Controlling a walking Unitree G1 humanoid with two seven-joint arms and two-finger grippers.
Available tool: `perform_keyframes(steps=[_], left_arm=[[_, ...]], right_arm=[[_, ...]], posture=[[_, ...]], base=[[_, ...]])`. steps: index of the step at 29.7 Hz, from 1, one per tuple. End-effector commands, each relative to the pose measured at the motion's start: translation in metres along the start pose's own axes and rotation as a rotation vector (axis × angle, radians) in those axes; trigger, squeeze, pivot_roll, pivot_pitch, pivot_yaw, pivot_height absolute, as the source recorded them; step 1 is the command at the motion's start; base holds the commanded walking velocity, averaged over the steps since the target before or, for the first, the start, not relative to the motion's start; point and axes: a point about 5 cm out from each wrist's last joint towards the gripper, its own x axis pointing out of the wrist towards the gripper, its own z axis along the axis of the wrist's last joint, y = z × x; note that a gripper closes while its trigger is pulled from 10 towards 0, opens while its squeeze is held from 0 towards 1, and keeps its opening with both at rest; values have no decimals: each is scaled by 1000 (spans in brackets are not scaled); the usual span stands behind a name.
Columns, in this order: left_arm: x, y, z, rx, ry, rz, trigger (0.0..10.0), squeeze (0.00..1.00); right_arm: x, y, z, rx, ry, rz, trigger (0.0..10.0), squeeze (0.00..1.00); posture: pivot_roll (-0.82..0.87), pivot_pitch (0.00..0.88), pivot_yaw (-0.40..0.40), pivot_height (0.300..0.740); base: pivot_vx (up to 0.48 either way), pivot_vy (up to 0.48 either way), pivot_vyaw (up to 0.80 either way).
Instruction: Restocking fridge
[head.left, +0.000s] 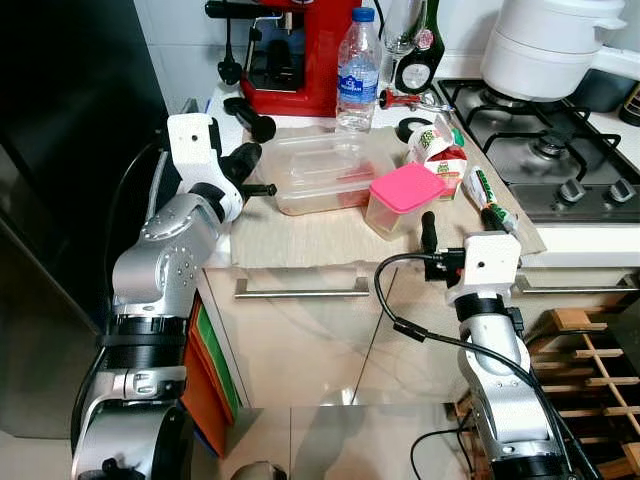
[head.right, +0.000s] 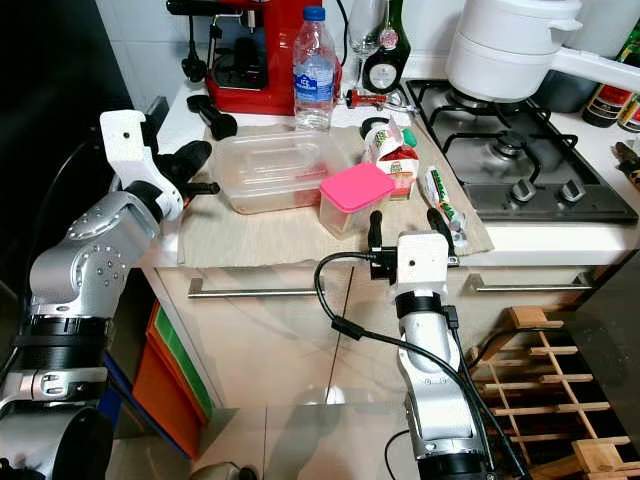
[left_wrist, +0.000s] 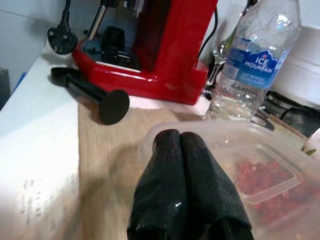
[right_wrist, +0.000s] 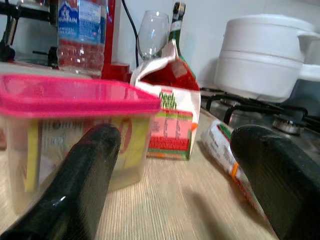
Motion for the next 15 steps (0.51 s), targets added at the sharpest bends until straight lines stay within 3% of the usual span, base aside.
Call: perform_keyframes(steps=[1,15], left_arm=[[2,0,6,7,-1,2,3686,0],[-1,6,9,7,-1,4,3686,0]], right_arm=[[4,-2,9,3,-28,-7,10000,0],[3,5,11,5,-27,-5,10000,0]], posture=[[84,0,9,740],[84,0,16,740]], base=[[0,0,0],[0,0,0]])
